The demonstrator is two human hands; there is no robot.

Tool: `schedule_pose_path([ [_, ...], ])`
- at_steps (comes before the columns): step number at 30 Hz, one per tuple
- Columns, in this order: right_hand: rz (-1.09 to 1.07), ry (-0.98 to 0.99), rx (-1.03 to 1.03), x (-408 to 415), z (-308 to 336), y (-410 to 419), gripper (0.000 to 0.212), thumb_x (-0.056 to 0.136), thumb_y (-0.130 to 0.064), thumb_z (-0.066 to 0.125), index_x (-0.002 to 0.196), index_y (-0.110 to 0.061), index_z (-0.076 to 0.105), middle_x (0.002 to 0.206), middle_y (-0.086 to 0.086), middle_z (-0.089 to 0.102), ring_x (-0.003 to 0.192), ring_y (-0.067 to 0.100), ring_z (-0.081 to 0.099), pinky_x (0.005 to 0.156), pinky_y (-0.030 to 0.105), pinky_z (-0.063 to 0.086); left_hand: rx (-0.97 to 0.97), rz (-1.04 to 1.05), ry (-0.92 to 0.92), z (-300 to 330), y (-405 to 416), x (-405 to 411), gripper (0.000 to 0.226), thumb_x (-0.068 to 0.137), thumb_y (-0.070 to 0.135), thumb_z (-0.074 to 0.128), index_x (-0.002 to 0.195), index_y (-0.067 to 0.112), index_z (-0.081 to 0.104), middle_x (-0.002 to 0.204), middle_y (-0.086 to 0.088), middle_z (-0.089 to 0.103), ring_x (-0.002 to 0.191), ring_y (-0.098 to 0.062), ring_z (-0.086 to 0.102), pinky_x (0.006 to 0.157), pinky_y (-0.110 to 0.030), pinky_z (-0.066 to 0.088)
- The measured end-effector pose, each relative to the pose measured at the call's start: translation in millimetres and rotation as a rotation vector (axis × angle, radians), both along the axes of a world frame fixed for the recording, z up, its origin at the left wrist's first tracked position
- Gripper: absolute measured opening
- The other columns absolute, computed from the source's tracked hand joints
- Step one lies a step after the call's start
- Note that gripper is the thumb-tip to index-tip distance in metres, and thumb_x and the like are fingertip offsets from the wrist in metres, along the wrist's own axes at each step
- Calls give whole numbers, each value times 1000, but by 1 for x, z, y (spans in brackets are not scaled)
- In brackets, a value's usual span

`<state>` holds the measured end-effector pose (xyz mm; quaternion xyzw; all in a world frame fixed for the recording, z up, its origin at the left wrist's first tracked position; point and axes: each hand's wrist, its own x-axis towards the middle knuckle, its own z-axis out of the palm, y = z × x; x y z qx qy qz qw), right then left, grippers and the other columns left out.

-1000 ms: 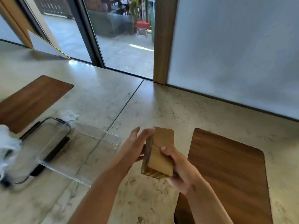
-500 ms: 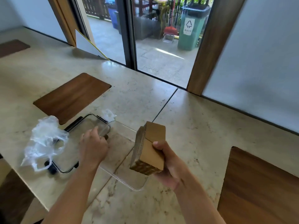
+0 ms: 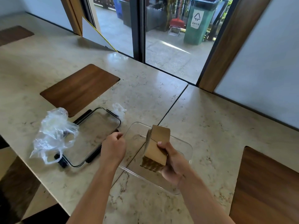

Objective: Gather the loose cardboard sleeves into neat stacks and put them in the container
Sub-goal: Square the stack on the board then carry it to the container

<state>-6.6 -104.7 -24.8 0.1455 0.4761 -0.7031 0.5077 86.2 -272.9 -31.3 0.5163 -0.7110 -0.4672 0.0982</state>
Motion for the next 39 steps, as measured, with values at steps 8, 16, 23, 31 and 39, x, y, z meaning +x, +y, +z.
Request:
schedule_pose_path([
  [8, 72, 81, 131, 7, -21, -12, 21, 87, -19, 75, 104, -6, 74, 88, 13, 77, 80, 28, 72, 78, 42, 58, 211, -59, 136, -7, 17, -5, 36, 76, 41, 57, 74, 13, 79, 64, -4, 72, 65, -23, 62, 80, -54, 58],
  [16, 98, 183, 231, 10, -36, -26, 29, 86, -18, 75, 111, -4, 72, 83, 8, 79, 80, 24, 73, 84, 44, 58, 452, -150, 256, -17, 23, -18, 48, 96, 46, 60, 139, 24, 62, 121, -2, 74, 109, -19, 72, 100, -42, 57],
  [23, 178, 309, 377, 12, -35, -36, 48, 64, -45, 73, 104, -18, 71, 102, 11, 75, 86, 22, 74, 69, 33, 60, 418, -290, 216, -21, 23, -18, 51, 111, 28, 44, 160, 21, 36, 145, -2, 60, 128, -17, 59, 111, -38, 47],
  [31, 296, 381, 563, 8, -27, -42, 83, 63, -65, 60, 120, -7, 72, 130, 16, 65, 108, 31, 70, 96, 45, 58, 292, -377, 146, -25, 33, -23, 61, 113, 23, 36, 165, 9, 9, 174, -2, 12, 158, -10, 10, 116, -16, 10],
  [39, 144, 401, 593, 27, -22, -56, 65, 76, -56, 52, 110, -4, 69, 99, 8, 72, 89, 25, 66, 67, 34, 46, 339, -272, 201, -24, 33, -25, 56, 111, 19, 37, 165, 15, 19, 168, -7, 34, 150, -17, 36, 121, -31, 29],
])
